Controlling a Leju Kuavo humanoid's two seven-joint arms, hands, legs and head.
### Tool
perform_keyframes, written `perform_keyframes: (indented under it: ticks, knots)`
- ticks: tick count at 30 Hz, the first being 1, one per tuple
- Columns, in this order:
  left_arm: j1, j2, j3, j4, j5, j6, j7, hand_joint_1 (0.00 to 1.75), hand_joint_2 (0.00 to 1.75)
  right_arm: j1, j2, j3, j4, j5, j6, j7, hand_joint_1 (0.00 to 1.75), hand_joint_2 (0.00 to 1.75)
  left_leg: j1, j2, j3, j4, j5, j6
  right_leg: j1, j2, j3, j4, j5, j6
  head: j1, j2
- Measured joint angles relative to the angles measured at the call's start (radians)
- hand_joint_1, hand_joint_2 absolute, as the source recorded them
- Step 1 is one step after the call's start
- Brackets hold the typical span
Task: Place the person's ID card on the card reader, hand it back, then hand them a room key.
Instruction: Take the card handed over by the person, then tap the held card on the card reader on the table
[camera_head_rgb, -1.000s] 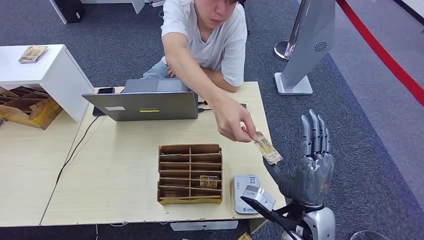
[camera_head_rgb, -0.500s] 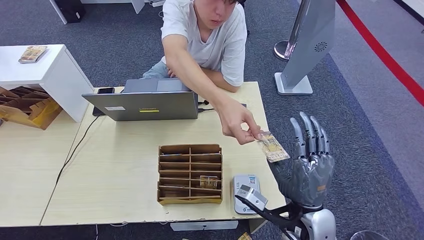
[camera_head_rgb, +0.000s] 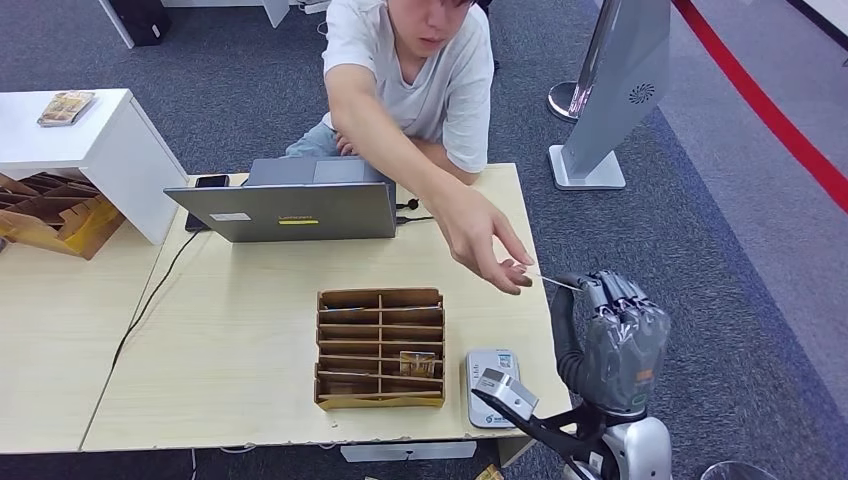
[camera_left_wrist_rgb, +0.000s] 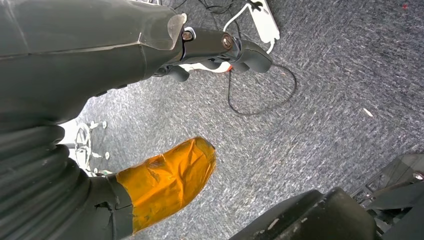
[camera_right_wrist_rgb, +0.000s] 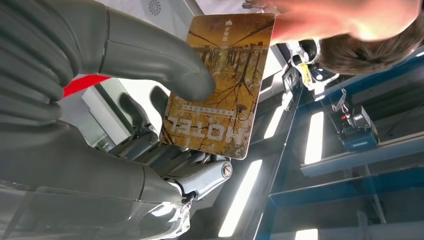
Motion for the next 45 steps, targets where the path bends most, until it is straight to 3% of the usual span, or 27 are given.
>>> perform_keyframes:
  ticks: [10,16,22,28,37,45]
  knots:
    - [0.0,0.0,0.0,0.0,0.001,0.0,0.0,0.0,1.75,0.0,0.0,0.01,0.0,-0.034,0.0,-0.005,1.75,1.75,0.0,0.0,0.0,0.0,0.0,0.0,0.0,0.0,0.0,0.0,0.0,0.0,0.0,0.0]
    - [0.001,0.0,0.0,0.0,0.003,0.001,0.0,0.0,1.75,-0.007,-0.011,0.042,-0.001,-0.168,0.013,-0.01,1.75,1.75,0.0,0.0,0.0,0.0,0.0,0.0,0.0,0.0,0.0,0.0,0.0,0.0,0.0,0.0]
    - [0.002,0.0,0.0,0.0,0.003,0.002,0.0,0.0,1.75,-0.012,-0.018,0.062,-0.007,-0.333,0.097,-0.056,1.75,1.75,0.0,0.0,0.0,0.0,0.0,0.0,0.0,0.0,0.0,0.0,0.0,0.0,0.0,0.0]
    - [0.002,0.0,0.0,0.0,0.004,0.002,0.0,0.0,1.75,-0.012,-0.018,0.067,-0.011,-0.394,0.134,-0.076,1.75,1.75,0.0,0.0,0.0,0.0,0.0,0.0,0.0,0.0,0.0,0.0,0.0,0.0,0.0,0.0]
    - [0.002,0.0,0.0,0.0,0.003,0.0,0.0,0.0,1.75,-0.01,-0.018,0.056,-0.015,-0.624,0.323,-0.11,1.75,1.75,0.0,0.0,0.0,0.0,0.0,0.0,0.0,0.0,0.0,0.0,0.0,0.0,0.0,0.0]
    - [0.002,0.0,0.0,0.0,0.002,0.0,0.0,0.0,1.75,-0.006,-0.018,0.02,0.024,-0.747,0.462,-0.092,1.75,1.75,0.0,0.0,0.0,0.0,0.0,0.0,0.0,0.0,0.0,0.0,0.0,0.0,0.0,0.0]
